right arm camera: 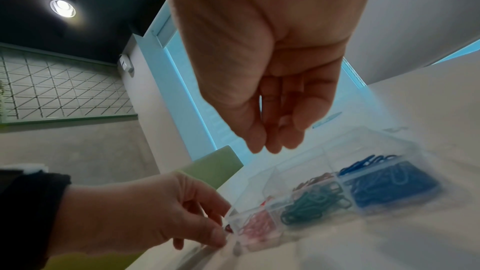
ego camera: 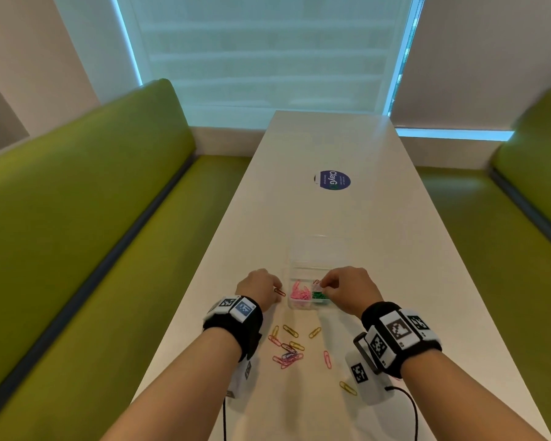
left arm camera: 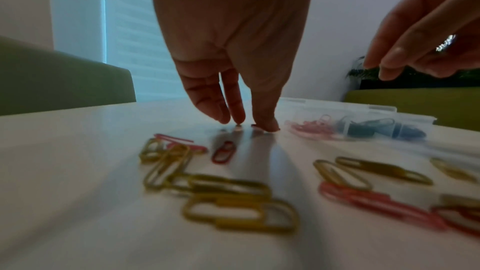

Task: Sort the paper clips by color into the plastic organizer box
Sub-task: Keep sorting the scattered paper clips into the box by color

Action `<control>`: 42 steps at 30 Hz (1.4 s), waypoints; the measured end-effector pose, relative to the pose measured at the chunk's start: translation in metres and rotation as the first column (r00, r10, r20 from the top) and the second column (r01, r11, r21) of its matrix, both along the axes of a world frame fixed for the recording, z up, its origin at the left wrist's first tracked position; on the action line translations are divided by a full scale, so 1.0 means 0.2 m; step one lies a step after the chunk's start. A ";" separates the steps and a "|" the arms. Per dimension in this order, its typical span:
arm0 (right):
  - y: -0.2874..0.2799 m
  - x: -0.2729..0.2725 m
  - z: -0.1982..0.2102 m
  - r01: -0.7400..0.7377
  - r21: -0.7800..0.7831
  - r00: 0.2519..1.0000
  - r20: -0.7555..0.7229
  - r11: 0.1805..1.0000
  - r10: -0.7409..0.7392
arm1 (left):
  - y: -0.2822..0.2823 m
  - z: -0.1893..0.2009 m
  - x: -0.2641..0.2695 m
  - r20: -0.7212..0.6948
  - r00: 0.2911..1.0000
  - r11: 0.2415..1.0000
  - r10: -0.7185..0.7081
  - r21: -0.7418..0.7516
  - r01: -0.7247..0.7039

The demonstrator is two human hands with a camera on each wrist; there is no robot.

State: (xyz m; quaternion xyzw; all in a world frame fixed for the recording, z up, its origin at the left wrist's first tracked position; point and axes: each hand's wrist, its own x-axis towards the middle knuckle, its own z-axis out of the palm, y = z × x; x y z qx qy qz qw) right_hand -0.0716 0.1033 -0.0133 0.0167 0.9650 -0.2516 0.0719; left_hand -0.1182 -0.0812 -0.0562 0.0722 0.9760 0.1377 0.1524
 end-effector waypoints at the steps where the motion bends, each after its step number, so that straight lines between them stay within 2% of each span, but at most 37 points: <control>1: 0.00 0.01 0.00 0.002 0.005 1.000 0.002 1.000 -0.002 | 0.01 0.00 0.00 -0.014 1.000 1.000 0.005 -0.008 -0.005; 5: 0.02 0.03 0.00 0.023 0.015 1.000 0.006 1.000 -0.023 | 0.03 0.01 0.00 -0.026 0.998 0.998 0.058 -0.024 -0.059; 11: 0.06 0.05 -0.01 0.048 0.017 0.999 0.017 0.999 -0.048 | 0.04 0.03 0.02 0.087 0.994 0.997 0.069 -0.038 -0.066; 14: 0.06 0.05 -0.01 0.045 0.021 0.999 0.024 0.999 -0.045 | 0.04 0.03 0.04 0.090 0.994 0.998 0.063 -0.020 -0.061; 19: 0.06 0.05 -0.01 0.031 0.032 0.999 0.029 0.999 -0.032 | 0.03 0.05 0.07 0.028 0.999 0.999 0.033 -0.033 -0.032; 23: 0.08 0.03 0.00 0.036 0.028 0.999 0.022 0.999 -0.036 | 0.05 0.13 0.03 -0.110 0.993 0.997 0.047 0.070 -0.040; 27: 0.10 0.02 0.00 0.051 0.023 0.998 0.020 0.998 -0.052 | 0.16 0.19 0.00 -0.199 0.980 0.988 -0.006 0.151 0.037; 36: 0.22 0.05 0.00 0.095 0.032 0.995 0.006 0.995 -0.095 | 0.41 0.14 -0.02 -0.210 0.968 0.983 -0.136 0.096 0.158; 42: 0.29 0.09 -0.01 0.126 0.012 0.992 -0.013 0.992 -0.125 | 0.43 0.12 -0.02 -0.185 0.976 0.986 -0.113 0.103 0.134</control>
